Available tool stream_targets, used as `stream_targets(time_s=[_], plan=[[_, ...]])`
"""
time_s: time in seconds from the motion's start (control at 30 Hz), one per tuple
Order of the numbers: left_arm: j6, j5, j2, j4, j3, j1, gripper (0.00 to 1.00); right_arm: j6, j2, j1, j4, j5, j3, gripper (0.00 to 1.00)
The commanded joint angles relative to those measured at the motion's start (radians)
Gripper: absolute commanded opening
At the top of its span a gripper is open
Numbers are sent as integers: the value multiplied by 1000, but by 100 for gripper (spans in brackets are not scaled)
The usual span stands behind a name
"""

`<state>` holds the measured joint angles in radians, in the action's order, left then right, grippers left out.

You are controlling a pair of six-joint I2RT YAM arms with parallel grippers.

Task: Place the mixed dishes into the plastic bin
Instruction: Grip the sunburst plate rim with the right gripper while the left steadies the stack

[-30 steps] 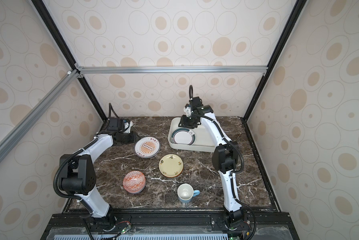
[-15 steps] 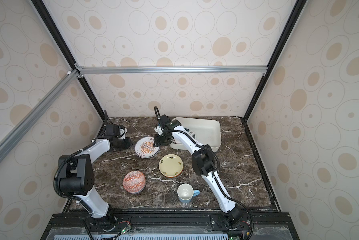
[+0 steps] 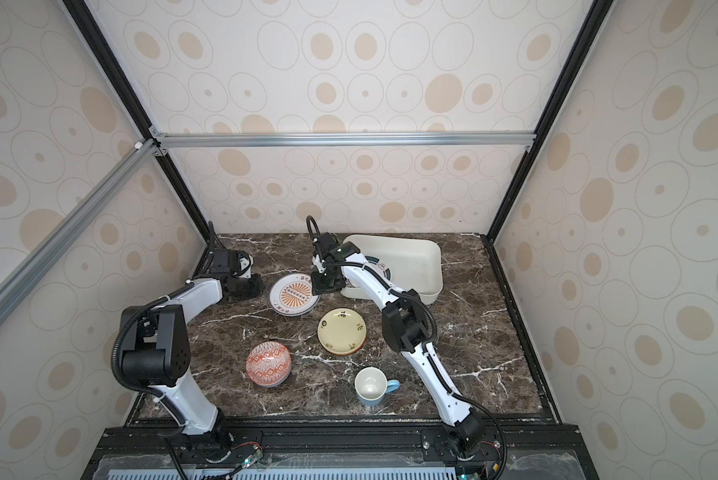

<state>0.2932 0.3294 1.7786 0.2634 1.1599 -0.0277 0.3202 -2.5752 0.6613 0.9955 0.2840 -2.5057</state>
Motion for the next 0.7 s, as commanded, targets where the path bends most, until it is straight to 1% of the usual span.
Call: stream_targets(time_s=[0.0, 0.23, 0.47, 0.67], plan=[[17, 16, 19, -25, -5, 6, 23, -12, -45, 4, 1, -36, 1, 46], [24, 19, 54, -32, 5, 21, 22, -19, -66, 4, -5, -43, -4, 46], [25, 14, 88, -33, 17, 38, 19, -23, -66, -4, -6, -43, -2, 46], [26, 14, 128, -36, 27, 53, 18, -17, -63, -18, -7, -26, -2, 46]])
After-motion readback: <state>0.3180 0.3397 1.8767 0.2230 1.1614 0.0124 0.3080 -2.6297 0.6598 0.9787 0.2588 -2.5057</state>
